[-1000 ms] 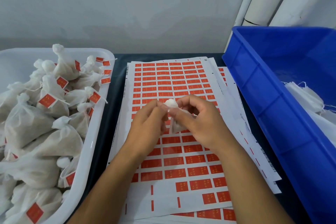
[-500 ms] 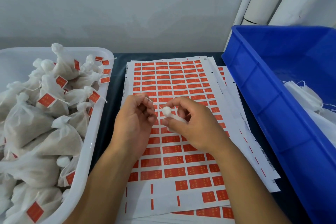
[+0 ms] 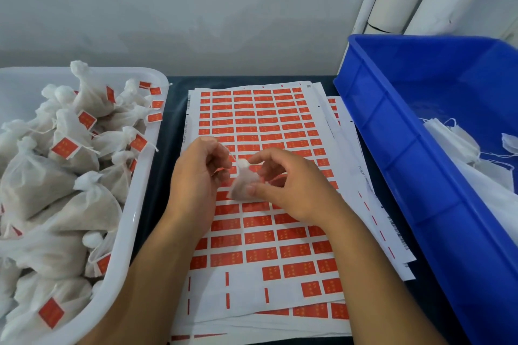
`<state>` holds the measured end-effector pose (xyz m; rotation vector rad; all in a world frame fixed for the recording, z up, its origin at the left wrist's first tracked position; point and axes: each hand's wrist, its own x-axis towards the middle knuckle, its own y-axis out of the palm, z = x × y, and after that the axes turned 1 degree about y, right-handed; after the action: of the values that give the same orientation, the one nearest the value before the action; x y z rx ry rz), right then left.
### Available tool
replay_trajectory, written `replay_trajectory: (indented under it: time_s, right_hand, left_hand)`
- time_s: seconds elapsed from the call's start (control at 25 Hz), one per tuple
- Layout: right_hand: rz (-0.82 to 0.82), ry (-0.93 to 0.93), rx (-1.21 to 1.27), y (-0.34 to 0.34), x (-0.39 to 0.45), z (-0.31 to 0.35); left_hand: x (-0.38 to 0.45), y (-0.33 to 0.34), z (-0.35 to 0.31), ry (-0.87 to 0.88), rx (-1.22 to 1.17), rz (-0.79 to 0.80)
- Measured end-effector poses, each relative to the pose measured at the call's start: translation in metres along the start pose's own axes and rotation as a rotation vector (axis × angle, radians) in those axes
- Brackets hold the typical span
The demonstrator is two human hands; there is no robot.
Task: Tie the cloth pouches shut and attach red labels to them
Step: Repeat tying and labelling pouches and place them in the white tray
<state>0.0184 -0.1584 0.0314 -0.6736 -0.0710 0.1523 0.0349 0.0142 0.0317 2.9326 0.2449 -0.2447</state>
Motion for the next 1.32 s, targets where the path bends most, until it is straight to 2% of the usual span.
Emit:
replay_trajectory:
  time_s: [0.16,0.32,0.56,0.64,0.76,0.84,0.92,1.12,1.32]
  right_hand:
    - [-0.112,0.097,-0.138,-0.017,-0.011,-0.011]
    - [-0.185,0.273,-0.272,-0.039,-0.04,-0.032]
    - [-0.149,0.461,-0.36,-0.066,-0.09,-0.048]
    - [-0.149,0.475,-0.394,-0.066,-0.102,-0.05]
    - [-0.133,0.471,-0.391,-0.063,-0.114,-0.052]
    - [-0.113,0.47,-0.344,-0.061,-0.119,-0.054]
    - [-0.107,0.469,-0.295,-0.059,-0.121,-0.055]
    - [-0.117,0.441,-0.178,-0.057,-0.124,-0.051]
    - [-0.178,0.391,-0.202,-0.051,-0.132,-0.043]
  left_hand:
    - [0.002,0.0,0.004,0.121,0.145,-0.098]
    - [-0.005,0.003,0.005,0.23,0.227,-0.051]
    - [-0.039,0.016,-0.003,0.329,0.784,-0.023]
    - [-0.068,0.012,0.005,0.354,1.008,0.035]
    - [-0.127,0.002,0.031,0.463,1.225,0.243]
    - [-0.148,-0.006,0.049,0.424,1.334,0.354]
    - [-0.151,-0.013,0.06,0.363,1.341,0.362]
    - [-0.144,-0.02,0.057,0.381,1.254,0.354]
    - [-0.136,-0.027,0.049,0.368,1.208,0.329]
